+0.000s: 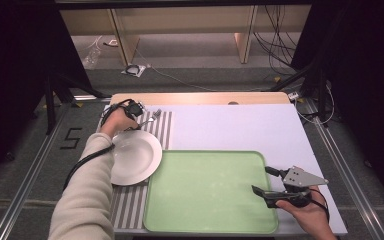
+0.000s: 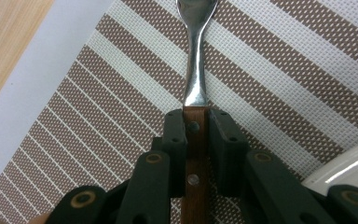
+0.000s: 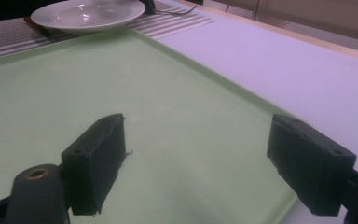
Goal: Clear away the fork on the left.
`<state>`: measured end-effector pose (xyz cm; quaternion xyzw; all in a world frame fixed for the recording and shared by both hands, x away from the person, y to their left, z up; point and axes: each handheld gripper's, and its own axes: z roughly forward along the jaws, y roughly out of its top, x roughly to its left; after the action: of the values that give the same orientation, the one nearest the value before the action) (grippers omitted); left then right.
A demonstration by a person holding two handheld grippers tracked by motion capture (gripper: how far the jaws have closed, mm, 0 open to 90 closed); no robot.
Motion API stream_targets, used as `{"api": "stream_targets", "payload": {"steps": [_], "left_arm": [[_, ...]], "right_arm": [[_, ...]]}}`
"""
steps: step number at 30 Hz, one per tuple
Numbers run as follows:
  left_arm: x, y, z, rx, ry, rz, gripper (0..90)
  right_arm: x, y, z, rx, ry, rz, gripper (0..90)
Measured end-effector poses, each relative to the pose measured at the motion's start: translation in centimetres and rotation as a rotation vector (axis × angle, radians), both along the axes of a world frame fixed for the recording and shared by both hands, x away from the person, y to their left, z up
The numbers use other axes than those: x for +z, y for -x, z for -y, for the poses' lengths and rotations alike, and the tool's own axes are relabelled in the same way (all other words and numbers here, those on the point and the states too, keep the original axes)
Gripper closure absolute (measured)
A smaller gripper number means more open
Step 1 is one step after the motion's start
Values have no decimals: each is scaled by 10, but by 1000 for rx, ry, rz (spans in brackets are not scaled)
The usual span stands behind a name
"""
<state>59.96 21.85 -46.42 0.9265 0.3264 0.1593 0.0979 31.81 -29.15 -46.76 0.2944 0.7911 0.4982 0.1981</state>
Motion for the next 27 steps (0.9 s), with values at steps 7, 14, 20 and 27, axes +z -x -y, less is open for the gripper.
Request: {"api": "stream_targets", "payload": {"steps": [7,14,20,27], "left_arm": [[0,1,2,3,-16,5,769],[-1,3,2,6,-11,21,770],[-1,4,3,8,-12,51,770],[0,3,6,12,0,75,770]], "right_arm": [[0,0,0,2,-9,7,203],[0,0,-1,2,-9,7,203],[0,0,-1,1,-12,8,203],[1,0,-1,2,-12,10,203]]}}
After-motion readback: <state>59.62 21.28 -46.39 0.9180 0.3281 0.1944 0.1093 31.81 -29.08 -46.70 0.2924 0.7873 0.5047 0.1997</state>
